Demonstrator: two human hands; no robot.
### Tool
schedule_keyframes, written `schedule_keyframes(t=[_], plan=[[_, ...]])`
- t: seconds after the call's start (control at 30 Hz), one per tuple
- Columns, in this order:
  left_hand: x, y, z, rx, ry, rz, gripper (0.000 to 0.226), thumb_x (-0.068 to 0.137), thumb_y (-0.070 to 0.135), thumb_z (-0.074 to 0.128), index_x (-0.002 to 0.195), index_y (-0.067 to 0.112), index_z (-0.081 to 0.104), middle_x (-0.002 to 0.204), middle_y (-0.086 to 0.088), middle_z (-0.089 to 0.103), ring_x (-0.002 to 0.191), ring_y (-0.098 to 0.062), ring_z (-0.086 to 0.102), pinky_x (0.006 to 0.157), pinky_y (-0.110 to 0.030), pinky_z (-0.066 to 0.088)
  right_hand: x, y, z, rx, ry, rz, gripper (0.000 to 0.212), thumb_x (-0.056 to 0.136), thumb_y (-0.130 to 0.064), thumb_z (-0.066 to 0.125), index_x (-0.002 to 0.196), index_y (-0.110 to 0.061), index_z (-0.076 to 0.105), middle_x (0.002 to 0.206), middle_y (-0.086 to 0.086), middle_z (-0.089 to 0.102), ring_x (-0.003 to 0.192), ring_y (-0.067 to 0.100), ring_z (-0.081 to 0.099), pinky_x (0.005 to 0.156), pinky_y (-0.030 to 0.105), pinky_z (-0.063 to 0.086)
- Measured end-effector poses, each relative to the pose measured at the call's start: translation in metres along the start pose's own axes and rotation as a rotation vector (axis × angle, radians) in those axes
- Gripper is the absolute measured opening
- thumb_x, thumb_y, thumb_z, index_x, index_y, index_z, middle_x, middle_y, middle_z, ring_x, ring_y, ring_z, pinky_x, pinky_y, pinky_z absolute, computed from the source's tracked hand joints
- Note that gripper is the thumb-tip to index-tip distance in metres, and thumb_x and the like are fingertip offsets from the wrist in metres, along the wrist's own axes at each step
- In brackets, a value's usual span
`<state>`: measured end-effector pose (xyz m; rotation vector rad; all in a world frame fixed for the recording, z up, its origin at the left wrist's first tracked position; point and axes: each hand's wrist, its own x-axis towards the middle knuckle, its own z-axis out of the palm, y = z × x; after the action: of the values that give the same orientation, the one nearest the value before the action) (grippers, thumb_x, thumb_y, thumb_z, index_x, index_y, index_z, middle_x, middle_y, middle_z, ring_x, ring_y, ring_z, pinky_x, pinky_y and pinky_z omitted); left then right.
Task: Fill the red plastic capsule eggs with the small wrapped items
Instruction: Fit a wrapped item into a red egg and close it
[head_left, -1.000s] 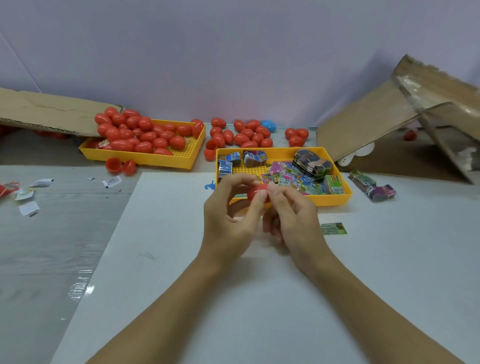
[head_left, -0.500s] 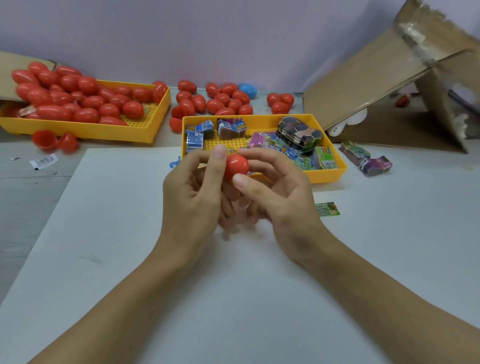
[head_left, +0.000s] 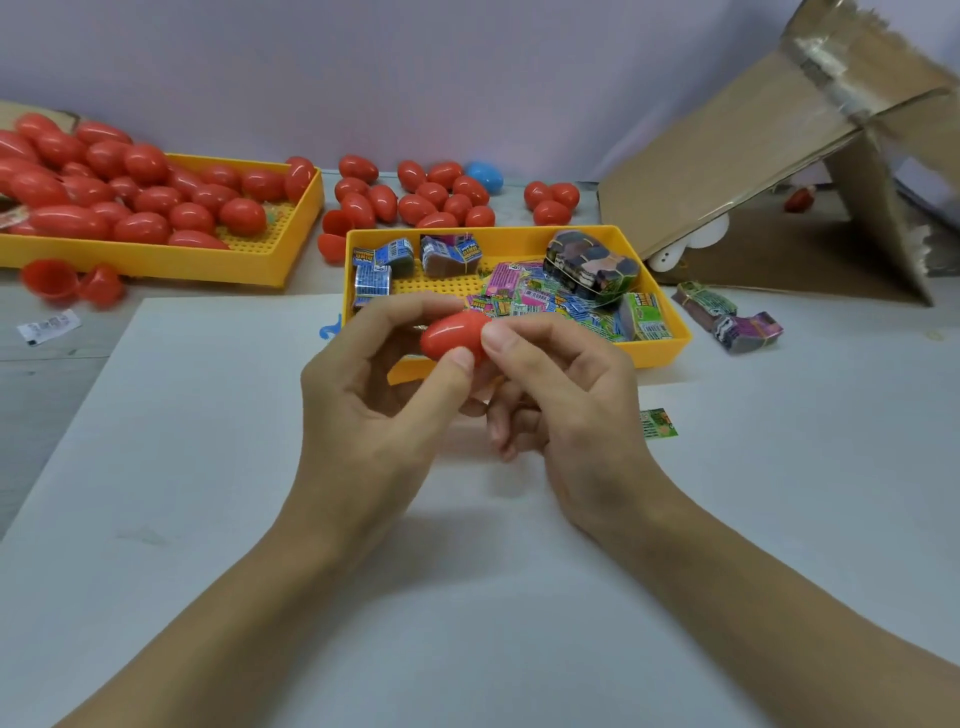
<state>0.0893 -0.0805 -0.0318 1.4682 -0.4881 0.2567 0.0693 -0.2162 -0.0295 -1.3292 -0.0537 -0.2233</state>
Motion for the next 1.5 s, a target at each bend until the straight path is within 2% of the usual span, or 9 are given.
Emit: schedule_keyframes(t=[0.1,0.3,0.47,0.6,0.77,1.13,1.3,1.4,1.5], plan=[[0.001,0.000,0.001,0.008,0.021,-0.035,0.022,0.090,0.020,0.064,0.111,0.025,0.068,0.097,-0.009,0.068,0.082,-0.025,0.071,0.066,-0.033,0.060,0.000,-0.001,-0.001,0.031,0.004,-0.010,0.015,0.086,-0.018,0.069,0.100,-0.019,0.073,0.075,0.005,0.071,0.048,0.017,0.060,0.041,0.024,0.046],[0.003,-0.004,0.002,-0.021,0.092,-0.121,0.027,0.100,0.031,0.050,0.091,0.014,0.069,0.054,-0.008,0.054,0.041,-0.026,0.051,0.035,-0.027,0.041,0.001,0.001,0.000,0.006,-0.037,-0.010,0.027,0.085,-0.013,0.071,0.111,-0.015,0.071,0.088,0.006,0.074,0.056,0.017,0.064,0.042,0.024,0.048],[0.003,-0.001,0.001,-0.080,0.072,-0.085,0.020,0.099,0.020,0.051,0.100,0.013,0.069,0.074,-0.002,0.067,0.055,-0.023,0.062,0.048,-0.034,0.053,0.002,0.000,-0.001,0.021,-0.039,0.032,0.026,0.084,-0.024,0.068,0.109,-0.017,0.074,0.077,0.009,0.070,0.056,0.021,0.061,0.040,0.026,0.045],[0.002,0.000,0.001,-0.152,0.038,-0.083,0.022,0.097,0.012,0.049,0.107,0.015,0.068,0.091,-0.008,0.068,0.065,-0.027,0.063,0.055,-0.034,0.054,0.003,0.000,0.000,0.016,0.024,0.054,0.042,0.079,-0.049,0.065,0.085,-0.008,0.072,0.073,0.014,0.065,0.049,0.018,0.054,0.036,0.021,0.037],[0.001,-0.004,-0.001,-0.173,0.016,-0.100,0.020,0.092,0.010,0.054,0.105,0.013,0.069,0.090,-0.011,0.067,0.068,-0.037,0.064,0.060,-0.037,0.056,0.003,0.002,0.000,-0.023,-0.004,0.009,0.029,0.082,-0.043,0.067,0.077,-0.015,0.073,0.066,0.008,0.064,0.048,0.016,0.055,0.035,0.021,0.038],[0.003,-0.002,0.002,-0.105,0.046,-0.071,0.019,0.085,0.019,0.075,0.103,0.018,0.070,0.086,-0.005,0.070,0.063,-0.024,0.071,0.057,-0.025,0.058,0.002,0.000,0.000,-0.020,-0.004,-0.017,0.024,0.081,-0.038,0.068,0.074,-0.017,0.074,0.061,0.005,0.060,0.046,0.016,0.052,0.035,0.020,0.037],[0.004,-0.004,0.000,-0.121,0.067,-0.059,0.019,0.085,0.009,0.068,0.099,0.021,0.069,0.090,-0.001,0.069,0.063,-0.023,0.070,0.056,-0.028,0.058,0.000,0.002,-0.002,-0.273,0.123,-0.188,0.013,0.090,-0.024,0.067,0.079,-0.020,0.074,0.059,-0.005,0.061,0.049,0.009,0.052,0.044,0.019,0.042],[0.005,-0.004,0.000,-0.124,0.089,-0.069,0.029,0.085,0.011,0.068,0.107,0.028,0.071,0.097,-0.003,0.067,0.067,-0.025,0.072,0.058,-0.028,0.059,0.002,0.001,-0.013,-0.628,0.274,-0.400,0.008,0.091,-0.024,0.064,0.088,-0.021,0.071,0.076,-0.010,0.066,0.071,0.009,0.062,0.061,0.020,0.049],[0.006,-0.008,0.001,-0.061,0.086,-0.006,0.032,0.083,0.005,0.069,0.112,0.019,0.070,0.111,-0.012,0.058,0.096,-0.025,0.070,0.067,-0.027,0.061,0.010,-0.001,-0.027,-1.089,0.397,-0.415,0.023,0.089,-0.028,0.059,0.108,-0.019,0.070,0.103,-0.008,0.064,0.101,0.011,0.051,0.087,0.027,0.039]])
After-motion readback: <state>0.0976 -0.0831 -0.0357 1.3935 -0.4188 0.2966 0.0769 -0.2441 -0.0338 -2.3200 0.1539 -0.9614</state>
